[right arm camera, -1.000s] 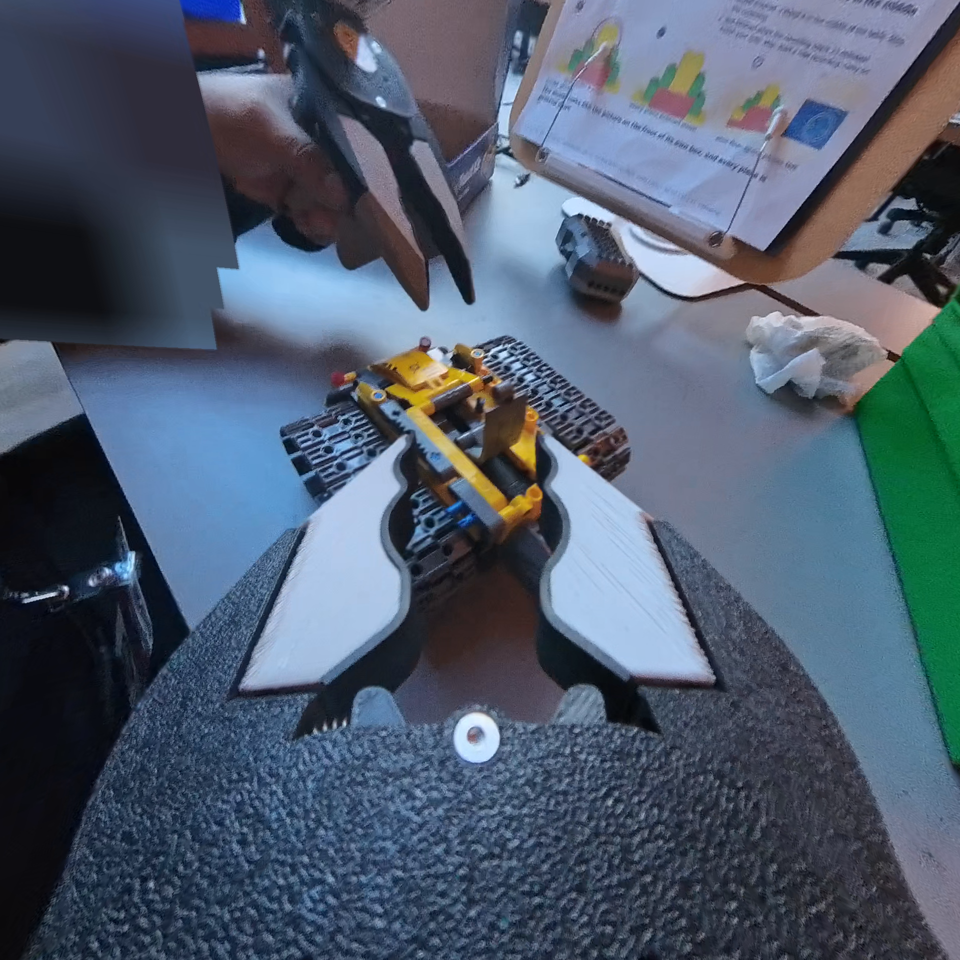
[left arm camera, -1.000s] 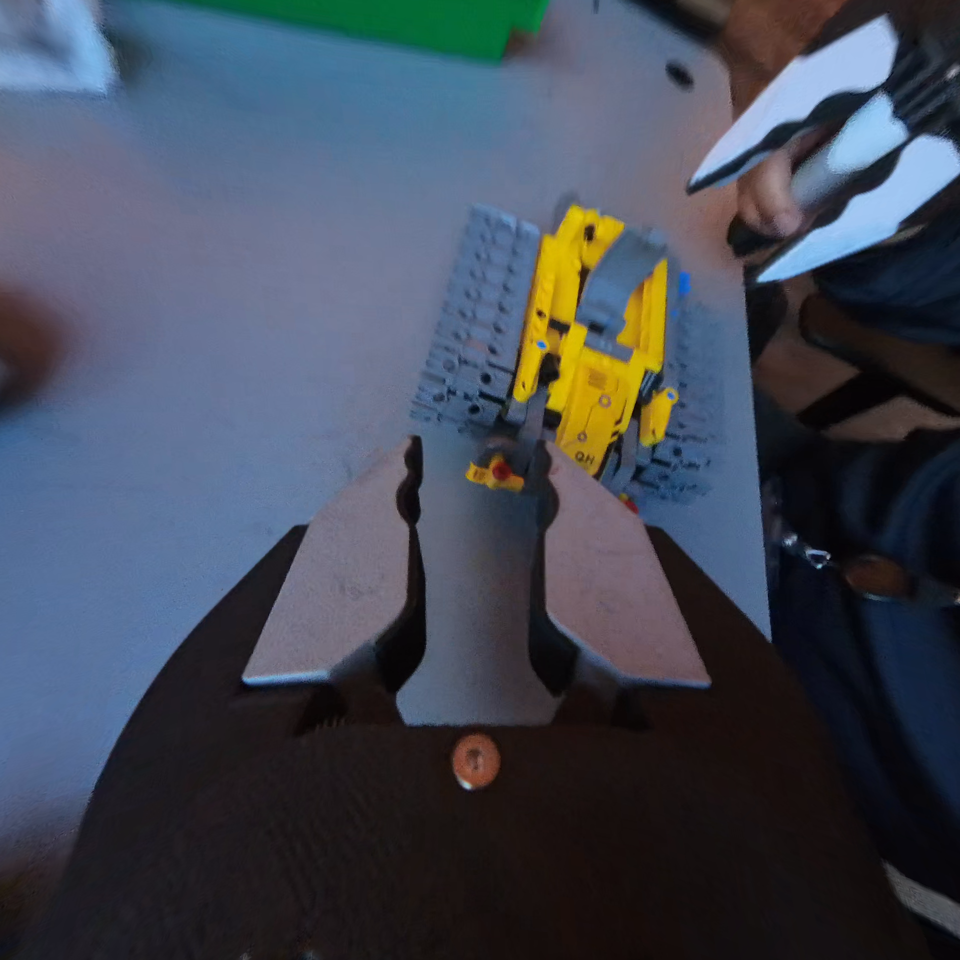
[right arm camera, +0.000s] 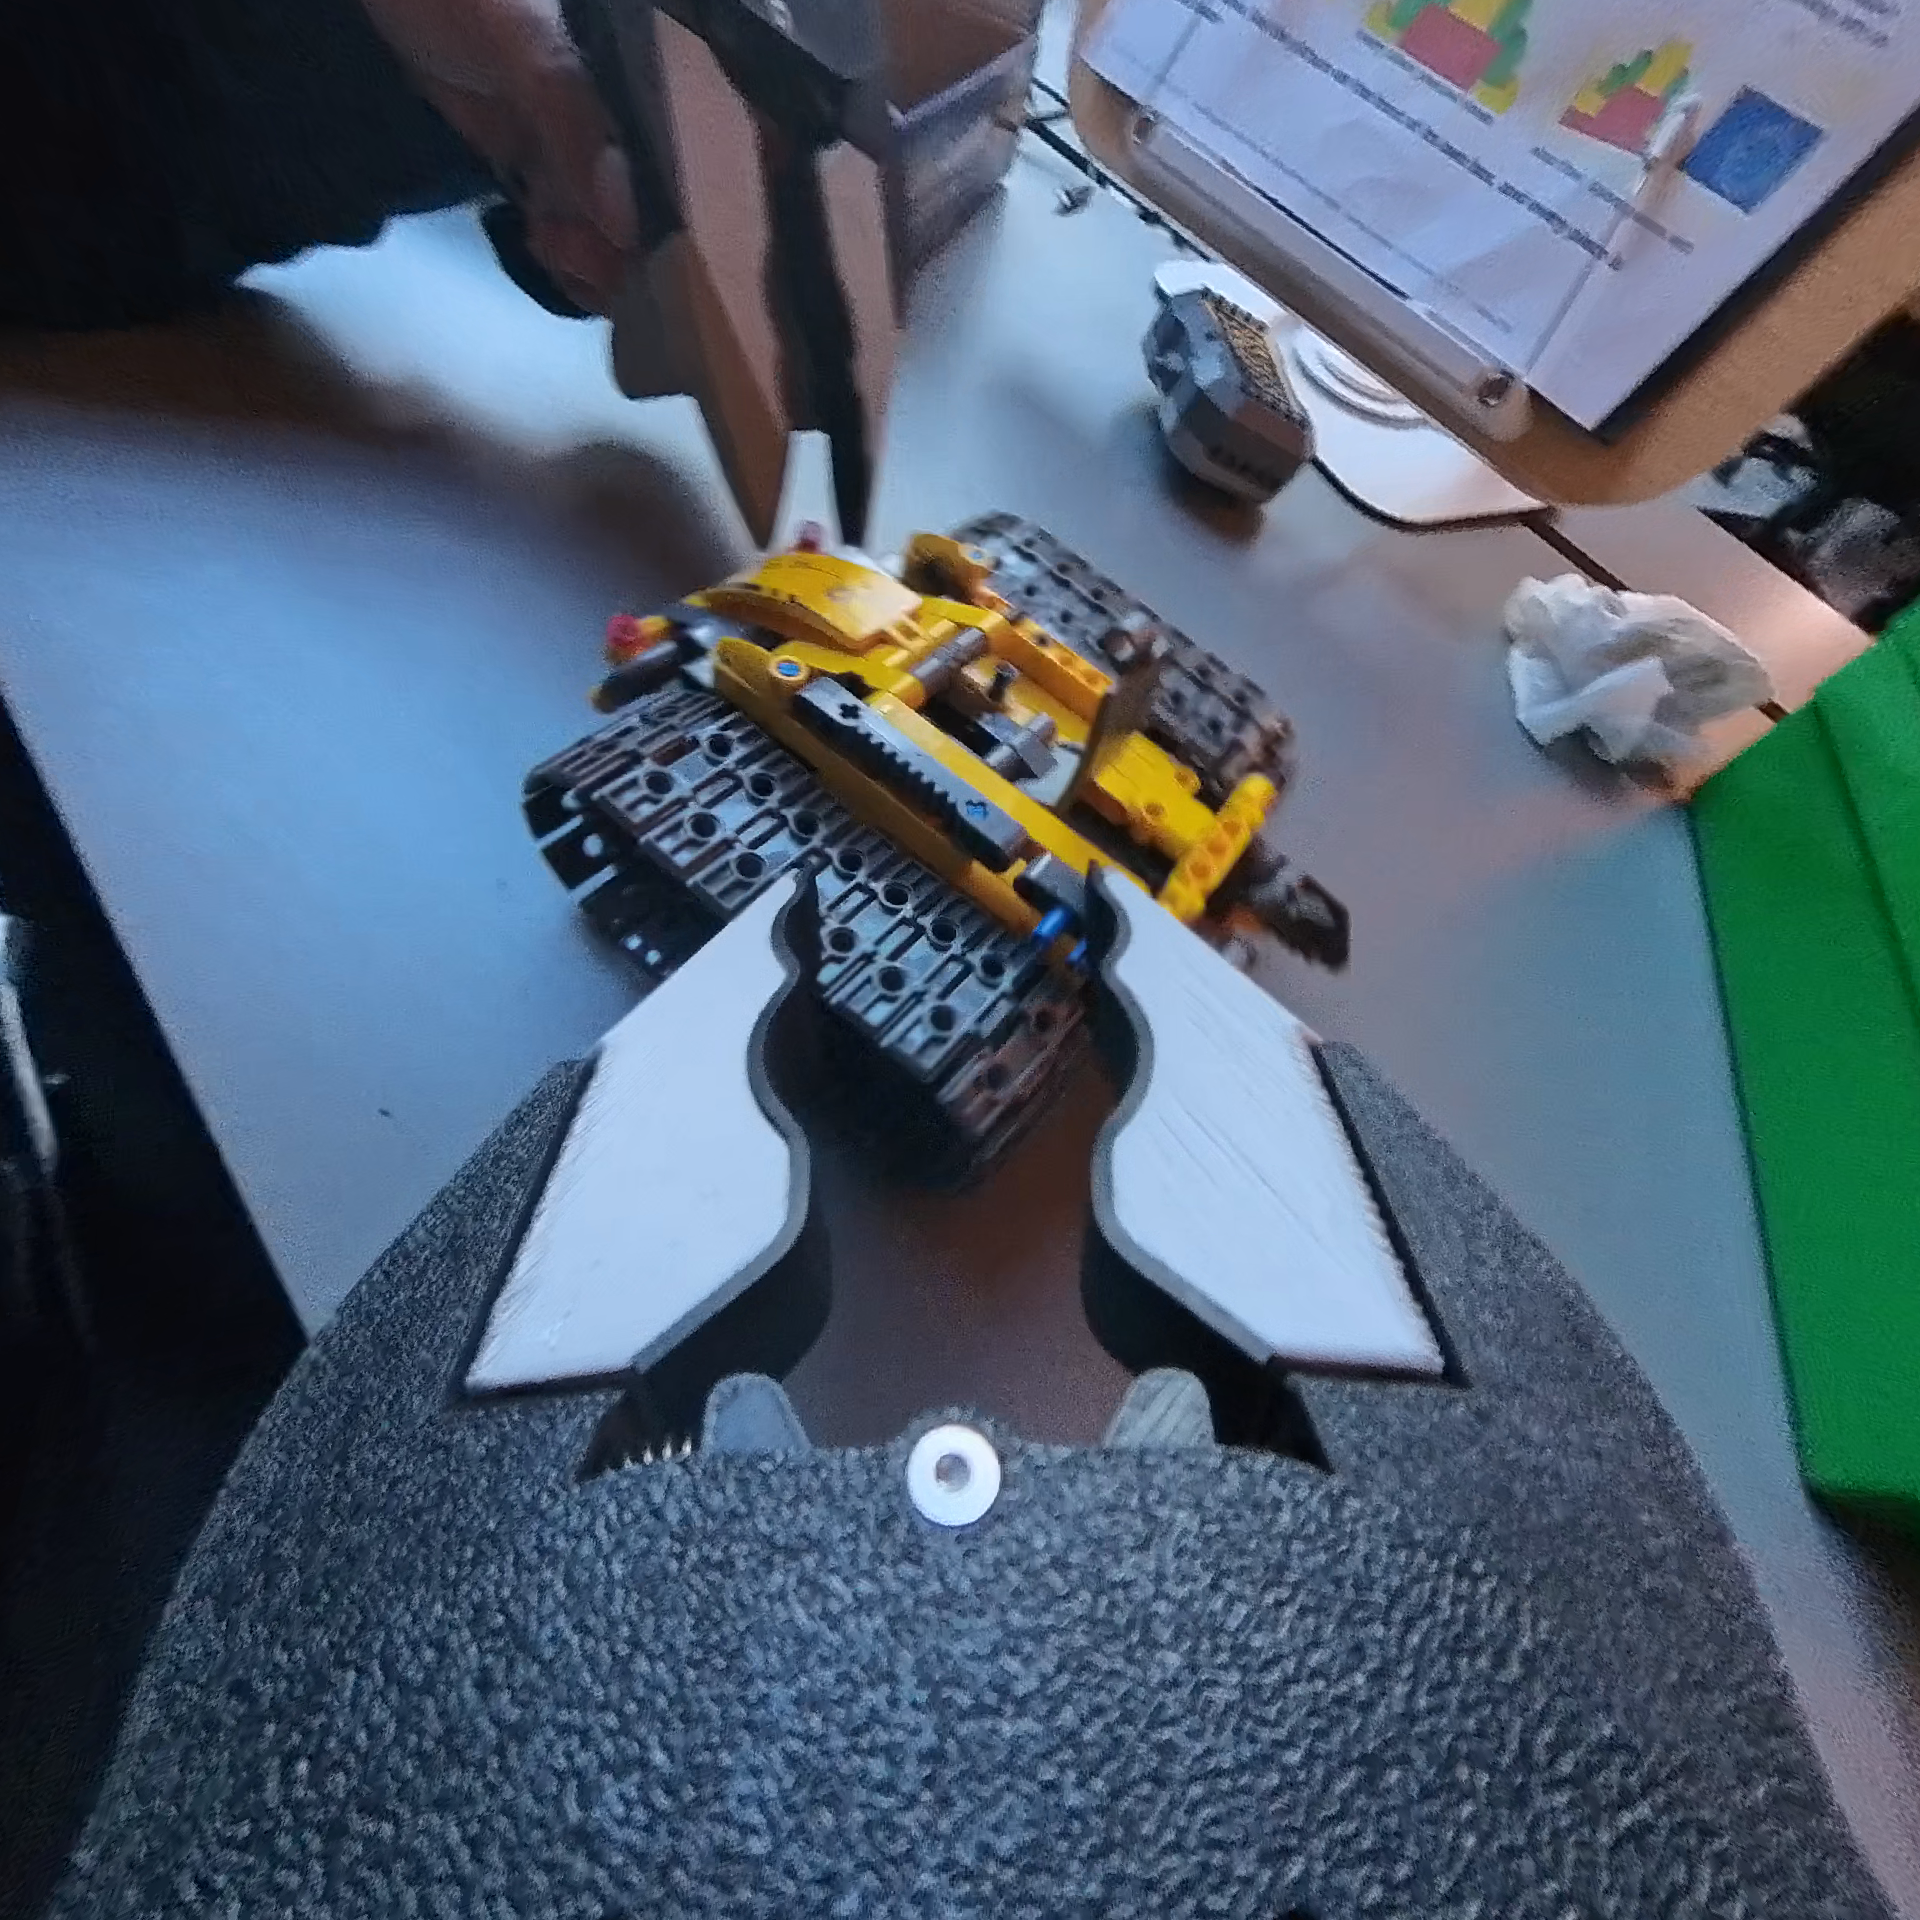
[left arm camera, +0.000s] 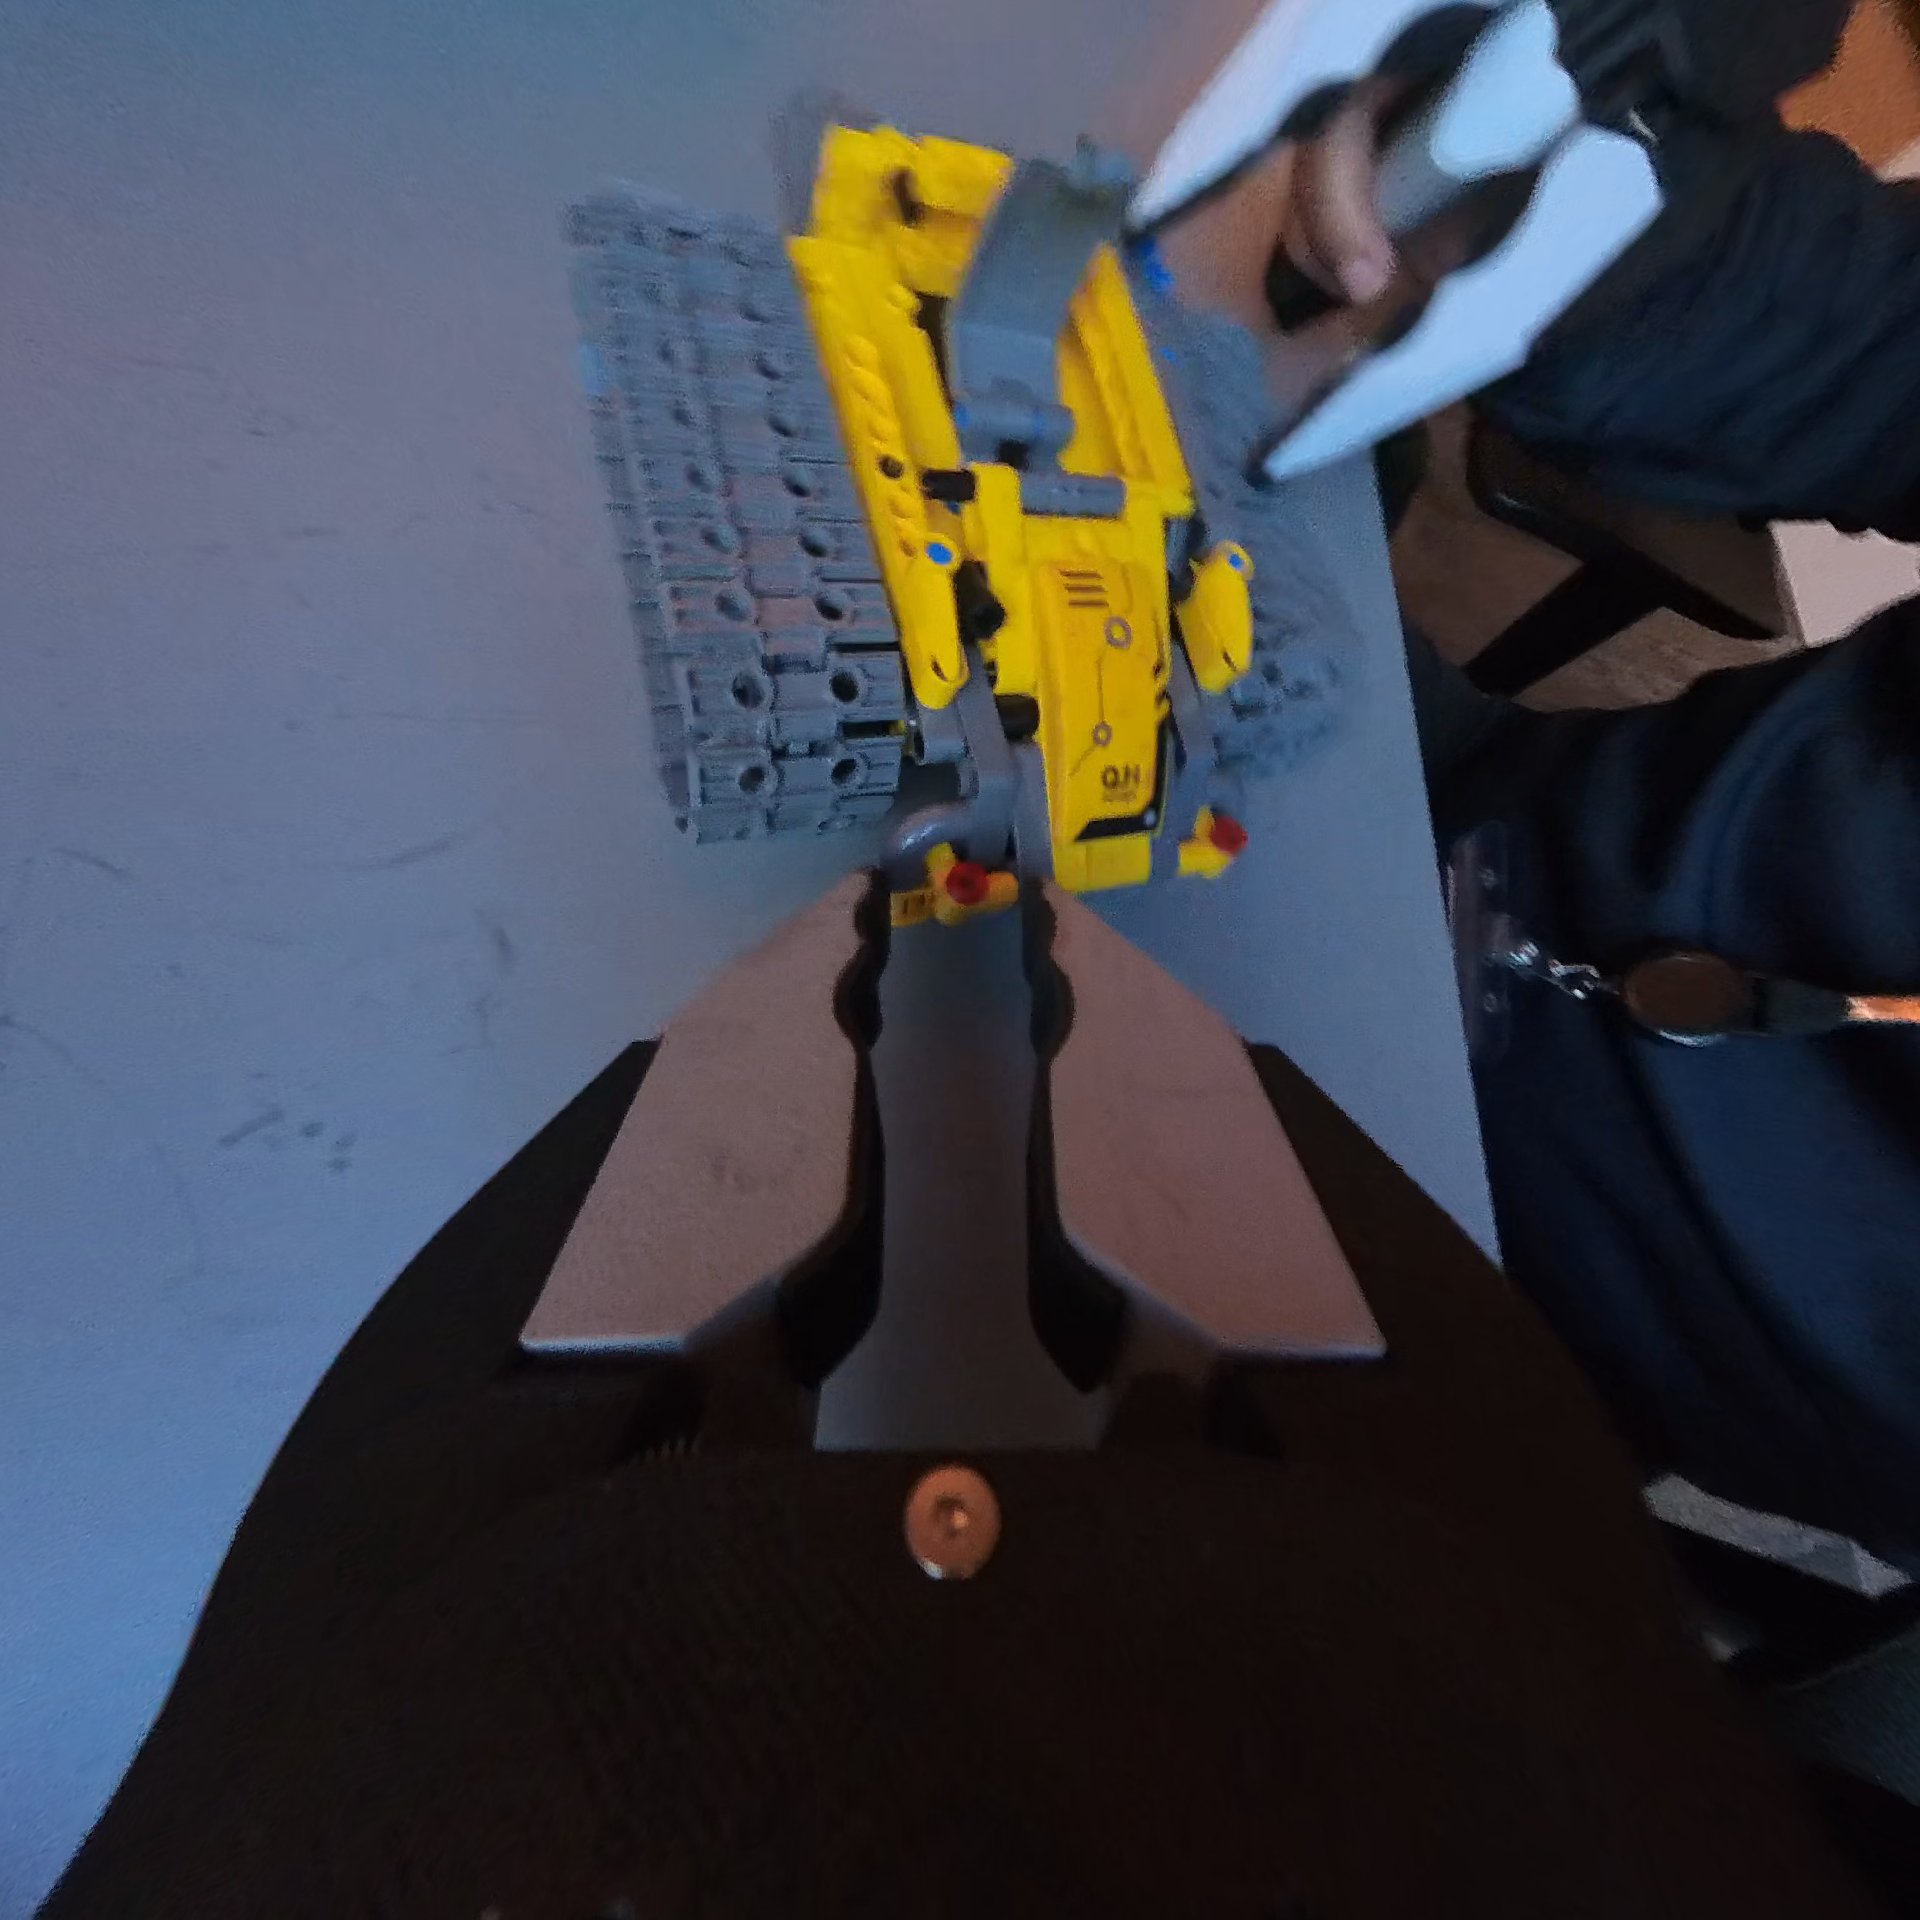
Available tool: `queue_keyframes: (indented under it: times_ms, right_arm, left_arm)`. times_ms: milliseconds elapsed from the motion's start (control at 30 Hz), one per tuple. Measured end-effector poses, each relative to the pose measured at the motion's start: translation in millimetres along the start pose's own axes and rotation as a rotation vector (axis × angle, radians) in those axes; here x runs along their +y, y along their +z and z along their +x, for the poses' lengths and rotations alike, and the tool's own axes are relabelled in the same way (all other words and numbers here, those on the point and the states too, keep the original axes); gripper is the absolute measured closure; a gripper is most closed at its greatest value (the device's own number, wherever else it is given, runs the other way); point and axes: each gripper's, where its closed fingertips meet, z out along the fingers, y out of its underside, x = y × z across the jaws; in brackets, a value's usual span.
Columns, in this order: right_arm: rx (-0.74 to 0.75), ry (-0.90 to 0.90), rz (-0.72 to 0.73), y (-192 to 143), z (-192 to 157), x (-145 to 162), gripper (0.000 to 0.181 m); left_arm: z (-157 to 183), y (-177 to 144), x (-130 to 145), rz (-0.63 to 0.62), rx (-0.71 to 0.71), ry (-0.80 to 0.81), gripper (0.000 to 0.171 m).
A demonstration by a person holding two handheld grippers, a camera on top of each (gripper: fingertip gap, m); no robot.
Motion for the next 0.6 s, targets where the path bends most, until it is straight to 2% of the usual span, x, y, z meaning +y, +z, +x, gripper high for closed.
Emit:
queue_keyframes:
  times_ms: [67, 133, 200, 267, 333, 400, 467, 500, 600]
  right_arm:
    - [0.058, 0.034, -0.030, -5.4, 16.0, 8.5, 0.138]
    - [0.119, 0.101, -0.053, -8.8, 30.1, 17.5, 0.147]
    - [0.141, 0.168, -0.052, -11.4, 35.9, 21.6, 0.150]
    - [0.177, 0.203, -0.047, -16.4, 40.4, 22.7, 0.147]
    - [0.229, 0.220, -0.051, -24.0, 43.2, 24.2, 0.147]
    - [0.247, 0.238, -0.019, -33.0, 37.5, 19.7, 0.154]
    - [0.244, 0.238, 0.016, -42.9, 26.9, 12.5, 0.159]
    - [0.199, 0.258, 0.036, -44.9, 15.5, 8.4, 0.167]
    - [-0.010, 0.385, 0.050, -39.4, -28.6, 1.7, 0.166]
  left_arm:
    - [16.7, 3.7, 8.2, -0.049, 0.088, 0.022, 0.154]
    - [39.4, 12.2, 27.0, -0.164, 0.194, 0.079, 0.162]
    - [50.1, 21.6, 42.5, -0.259, 0.200, 0.195, 0.163]
    - [61.6, 25.2, 46.6, -0.289, 0.209, 0.313, 0.164]
    - [70.3, 24.2, 35.0, -0.231, 0.188, 0.411, 0.163]
    - [73.8, 19.1, 12.8, -0.107, 0.123, 0.480, 0.162]
    - [63.4, 11.9, -15.2, 0.047, -0.042, 0.521, 0.154]
    - [61.6, 9.4, -23.1, 0.106, -0.101, 0.540, 0.147]
    - [63.2, 16.0, -30.6, 0.156, -0.292, 0.658, 0.130]
